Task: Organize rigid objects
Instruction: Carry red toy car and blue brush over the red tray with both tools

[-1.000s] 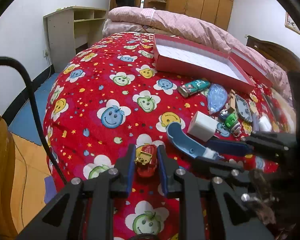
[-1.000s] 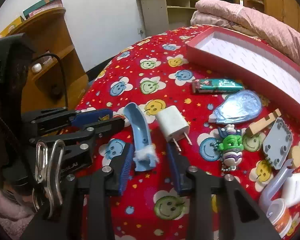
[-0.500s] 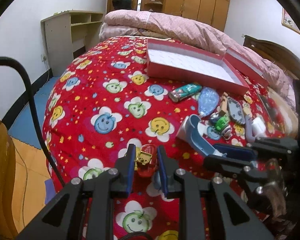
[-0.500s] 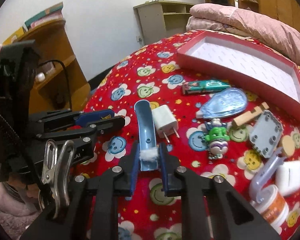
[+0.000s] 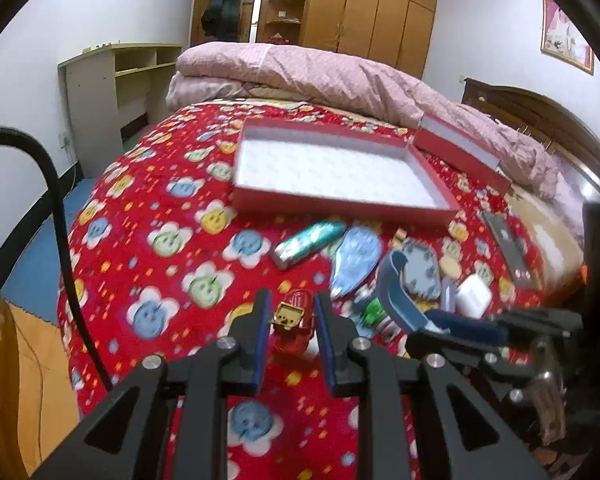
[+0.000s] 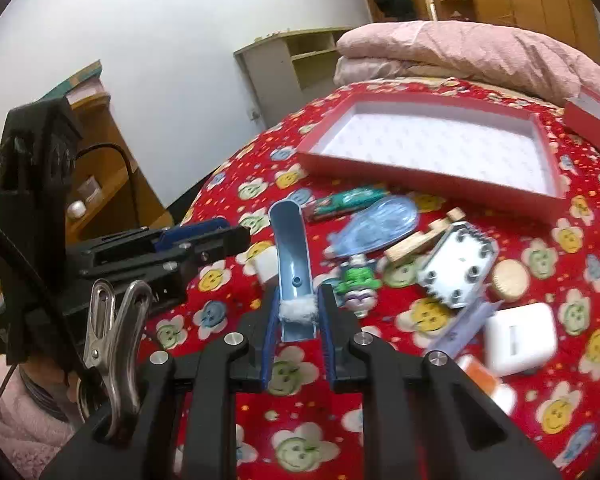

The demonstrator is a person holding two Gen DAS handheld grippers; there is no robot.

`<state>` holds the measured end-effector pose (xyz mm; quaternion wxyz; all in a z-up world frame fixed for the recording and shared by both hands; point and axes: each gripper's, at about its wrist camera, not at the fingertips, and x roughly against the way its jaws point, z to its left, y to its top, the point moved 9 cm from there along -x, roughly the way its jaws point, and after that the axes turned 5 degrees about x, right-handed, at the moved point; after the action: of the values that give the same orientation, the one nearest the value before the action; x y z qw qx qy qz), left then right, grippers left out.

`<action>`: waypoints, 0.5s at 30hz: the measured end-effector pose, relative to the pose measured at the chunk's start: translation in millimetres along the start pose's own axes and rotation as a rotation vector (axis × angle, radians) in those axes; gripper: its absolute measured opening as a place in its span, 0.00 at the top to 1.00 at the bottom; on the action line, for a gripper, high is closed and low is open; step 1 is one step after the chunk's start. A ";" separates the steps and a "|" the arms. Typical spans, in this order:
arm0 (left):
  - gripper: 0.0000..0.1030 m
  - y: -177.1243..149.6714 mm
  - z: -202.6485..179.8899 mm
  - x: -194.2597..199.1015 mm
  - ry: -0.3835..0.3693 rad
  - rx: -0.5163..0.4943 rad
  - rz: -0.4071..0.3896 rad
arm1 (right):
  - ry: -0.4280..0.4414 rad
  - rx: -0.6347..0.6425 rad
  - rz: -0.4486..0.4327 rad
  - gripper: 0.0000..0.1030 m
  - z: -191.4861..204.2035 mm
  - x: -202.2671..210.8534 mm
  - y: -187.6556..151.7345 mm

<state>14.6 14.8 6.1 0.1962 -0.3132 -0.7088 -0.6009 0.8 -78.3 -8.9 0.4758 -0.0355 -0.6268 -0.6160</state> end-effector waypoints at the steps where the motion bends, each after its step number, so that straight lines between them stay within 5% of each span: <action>1: 0.78 3.9 -2.0 -1.0 -0.003 0.004 -0.001 | -0.007 -0.006 -0.007 0.80 -4.6 3.4 2.0; 15: 0.78 64.7 -34.6 -9.8 -0.061 -0.005 -0.048 | -0.094 -0.043 -0.046 0.80 -54.5 25.2 33.0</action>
<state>62.3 -15.7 53.8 0.1594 -0.3149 -0.7203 -0.5971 38.1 -128.0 20.0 0.4306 -0.0602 -0.6358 -0.6378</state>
